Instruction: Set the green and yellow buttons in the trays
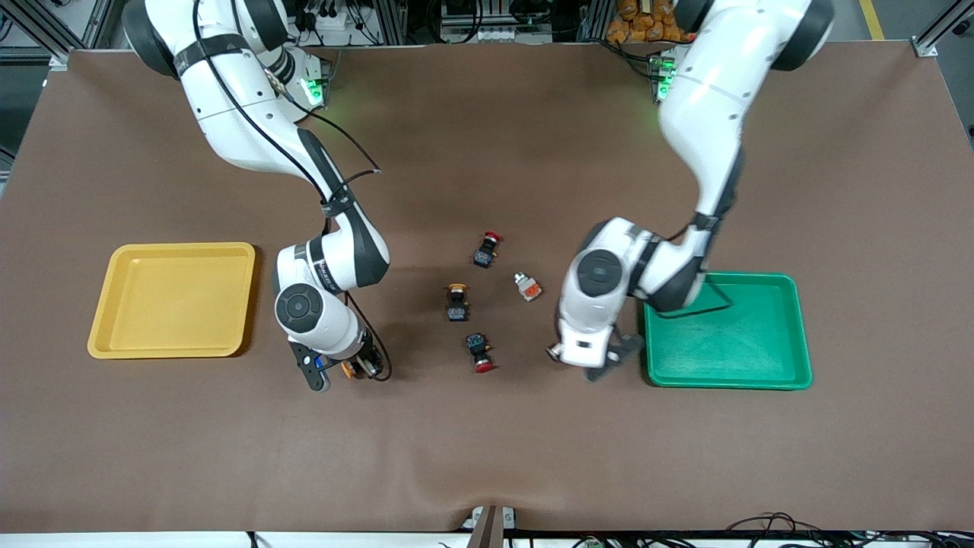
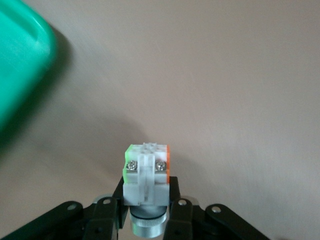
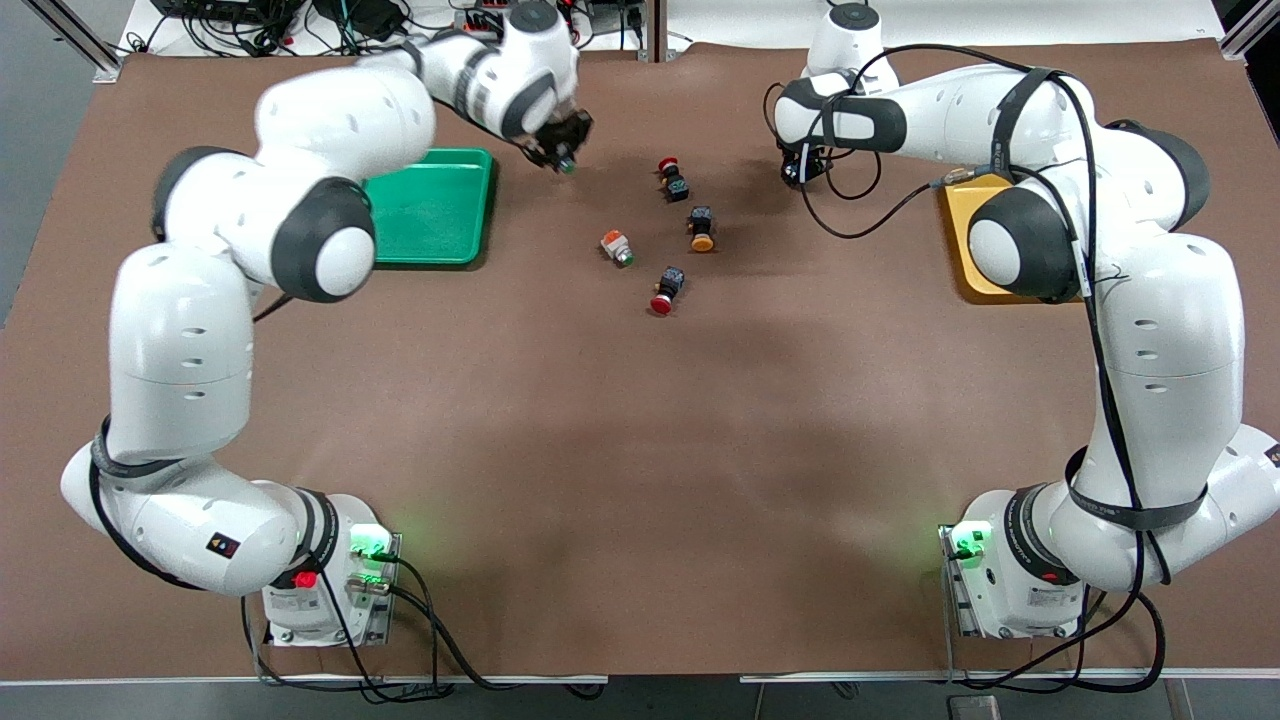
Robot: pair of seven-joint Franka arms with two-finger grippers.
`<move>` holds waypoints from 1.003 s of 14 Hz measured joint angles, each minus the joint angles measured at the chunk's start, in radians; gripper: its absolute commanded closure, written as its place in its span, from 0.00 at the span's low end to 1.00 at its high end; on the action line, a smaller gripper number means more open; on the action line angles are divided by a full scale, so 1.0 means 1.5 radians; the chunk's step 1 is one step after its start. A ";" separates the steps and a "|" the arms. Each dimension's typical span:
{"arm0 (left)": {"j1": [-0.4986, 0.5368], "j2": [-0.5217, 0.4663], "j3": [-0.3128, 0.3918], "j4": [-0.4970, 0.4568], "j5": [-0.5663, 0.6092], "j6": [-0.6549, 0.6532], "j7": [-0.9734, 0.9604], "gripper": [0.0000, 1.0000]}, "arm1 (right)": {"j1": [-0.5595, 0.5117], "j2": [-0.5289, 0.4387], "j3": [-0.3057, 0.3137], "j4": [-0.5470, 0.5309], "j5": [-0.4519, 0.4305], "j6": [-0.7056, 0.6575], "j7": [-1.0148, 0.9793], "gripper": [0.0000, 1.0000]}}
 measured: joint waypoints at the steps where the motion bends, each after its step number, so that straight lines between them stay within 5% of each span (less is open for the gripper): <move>1: 0.018 -0.020 0.000 0.000 0.000 -0.025 0.013 1.00 | -0.001 -0.004 -0.003 0.005 0.000 -0.021 -0.016 1.00; 6: 0.109 -0.102 -0.012 -0.006 -0.013 -0.111 0.145 1.00 | -0.009 -0.071 -0.040 0.018 -0.017 -0.152 -0.168 1.00; 14: 0.364 -0.179 -0.052 -0.116 -0.073 -0.139 0.516 1.00 | -0.059 -0.161 -0.109 0.015 -0.024 -0.307 -0.660 1.00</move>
